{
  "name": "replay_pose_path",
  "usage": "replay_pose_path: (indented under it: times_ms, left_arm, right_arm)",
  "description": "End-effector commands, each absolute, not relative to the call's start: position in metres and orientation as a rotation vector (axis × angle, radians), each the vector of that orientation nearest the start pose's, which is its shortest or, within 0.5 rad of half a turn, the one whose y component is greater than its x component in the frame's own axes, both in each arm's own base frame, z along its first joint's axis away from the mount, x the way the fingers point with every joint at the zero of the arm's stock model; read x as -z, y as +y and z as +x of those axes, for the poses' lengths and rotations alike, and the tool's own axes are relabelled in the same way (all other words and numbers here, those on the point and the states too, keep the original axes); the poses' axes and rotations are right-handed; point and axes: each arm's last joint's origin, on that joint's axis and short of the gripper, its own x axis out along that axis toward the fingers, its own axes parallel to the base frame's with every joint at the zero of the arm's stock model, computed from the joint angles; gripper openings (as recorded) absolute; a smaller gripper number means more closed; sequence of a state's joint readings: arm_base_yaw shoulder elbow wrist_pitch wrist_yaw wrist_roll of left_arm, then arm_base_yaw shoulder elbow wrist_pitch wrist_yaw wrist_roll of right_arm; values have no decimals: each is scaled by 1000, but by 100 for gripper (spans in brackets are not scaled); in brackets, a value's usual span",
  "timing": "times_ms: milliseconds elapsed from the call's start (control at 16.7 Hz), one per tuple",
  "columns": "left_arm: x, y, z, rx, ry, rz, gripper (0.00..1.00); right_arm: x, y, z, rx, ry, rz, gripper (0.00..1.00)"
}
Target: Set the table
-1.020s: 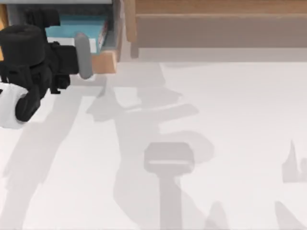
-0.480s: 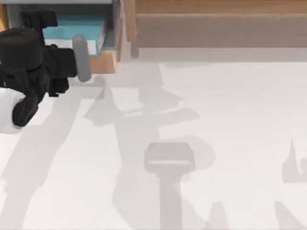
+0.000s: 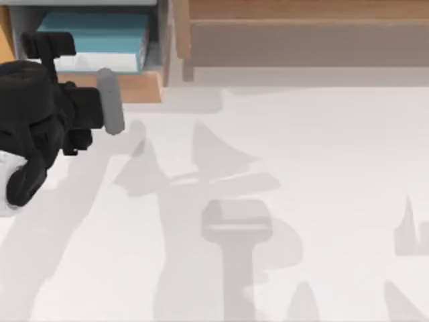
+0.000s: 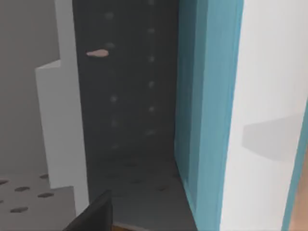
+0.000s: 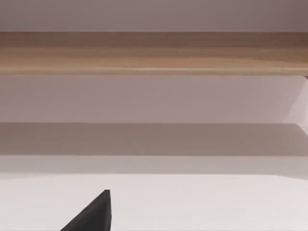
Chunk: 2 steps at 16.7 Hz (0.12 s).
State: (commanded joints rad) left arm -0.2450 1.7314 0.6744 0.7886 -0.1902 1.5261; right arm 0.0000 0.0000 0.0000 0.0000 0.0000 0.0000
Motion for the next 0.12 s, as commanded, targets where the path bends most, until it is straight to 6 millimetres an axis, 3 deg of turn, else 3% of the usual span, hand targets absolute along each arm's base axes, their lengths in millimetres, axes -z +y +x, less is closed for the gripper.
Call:
replay_pose_path:
  times_ms: [120]
  left_arm:
    - [-148,-74,322,239,186,1562,100]
  right_arm:
    - [-160,-1,106,0,0,0,100]
